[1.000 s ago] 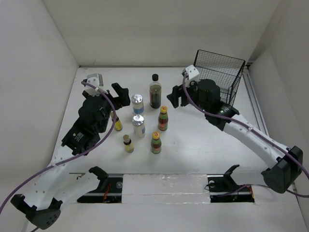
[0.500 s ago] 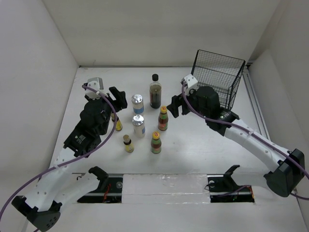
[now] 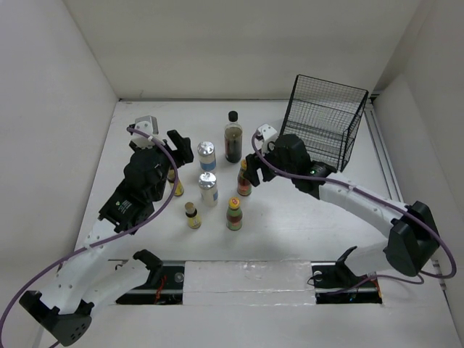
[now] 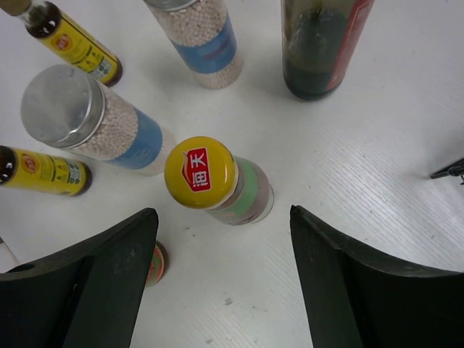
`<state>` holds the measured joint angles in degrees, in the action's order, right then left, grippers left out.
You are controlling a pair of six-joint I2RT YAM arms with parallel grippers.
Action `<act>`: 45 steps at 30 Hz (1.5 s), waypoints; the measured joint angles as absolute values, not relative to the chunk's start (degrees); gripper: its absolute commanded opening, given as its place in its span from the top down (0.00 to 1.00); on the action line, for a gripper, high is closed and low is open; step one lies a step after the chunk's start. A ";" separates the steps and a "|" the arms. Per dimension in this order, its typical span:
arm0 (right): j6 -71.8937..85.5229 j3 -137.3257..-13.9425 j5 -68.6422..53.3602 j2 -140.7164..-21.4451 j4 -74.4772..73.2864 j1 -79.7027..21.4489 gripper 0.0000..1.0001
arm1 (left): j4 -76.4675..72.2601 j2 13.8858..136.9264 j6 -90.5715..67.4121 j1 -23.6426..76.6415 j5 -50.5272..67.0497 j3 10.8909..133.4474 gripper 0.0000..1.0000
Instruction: Organize the condiment bottles
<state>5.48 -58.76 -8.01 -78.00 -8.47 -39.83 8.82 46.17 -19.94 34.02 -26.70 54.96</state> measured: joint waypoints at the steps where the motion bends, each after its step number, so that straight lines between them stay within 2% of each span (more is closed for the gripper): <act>1: 5.48 -58.78 -8.01 -78.85 -8.34 -39.86 0.23 | 8.80 46.17 -19.99 34.02 -26.65 54.96 0.30; 4: 5.41 -58.83 -7.70 -81.03 -8.14 -40.14 0.28 | 8.80 46.17 -19.99 34.02 -26.57 54.96 0.30; 10: 5.50 -58.83 -7.42 -81.60 -4.75 -40.25 0.28 | 8.80 46.17 -19.97 34.02 -26.17 54.96 0.30; 13: 5.61 -58.83 -7.42 -81.97 -2.70 -40.25 0.32 | 8.80 46.17 -19.99 34.02 -25.91 54.96 0.30; 17: 5.89 -58.83 -7.35 -82.50 -1.13 -40.25 0.47 | 8.75 46.17 -19.99 34.02 -25.69 54.96 0.30; 19: 6.11 -58.83 -7.33 -82.89 -0.34 -40.25 0.57 | 8.75 46.17 -19.99 34.02 -25.65 54.96 0.30; 20: 6.09 -58.83 -7.31 -83.07 0.12 -40.27 0.64 | 8.75 46.17 -19.97 34.02 -25.65 54.96 0.30; 23: 6.11 -58.83 -6.76 -83.31 1.15 -40.36 0.77 | 8.73 46.17 -19.99 34.02 -25.52 54.96 0.30; 27: 6.37 -58.83 -5.41 -83.37 1.50 -40.75 0.88 | 8.71 46.17 -19.99 34.02 -25.30 54.96 0.30; 31: 7.31 -58.76 -2.31 -81.78 0.25 -40.95 0.93 | 8.58 46.17 -19.99 34.02 -24.73 54.96 0.30; 35: 7.31 -59.72 1.89 -77.78 -1.37 -40.80 0.93 | 8.40 46.17 -19.99 34.02 -24.21 54.96 0.30; 40: 7.09 -68.53 4.56 -76.73 -1.83 -37.47 0.92 | 8.38 45.89 -19.99 34.02 -24.01 54.76 0.30; 45: 6.59 -79.13 4.73 -78.50 -1.08 -29.17 0.92 | 8.36 45.36 -19.99 34.02 -23.99 54.74 0.30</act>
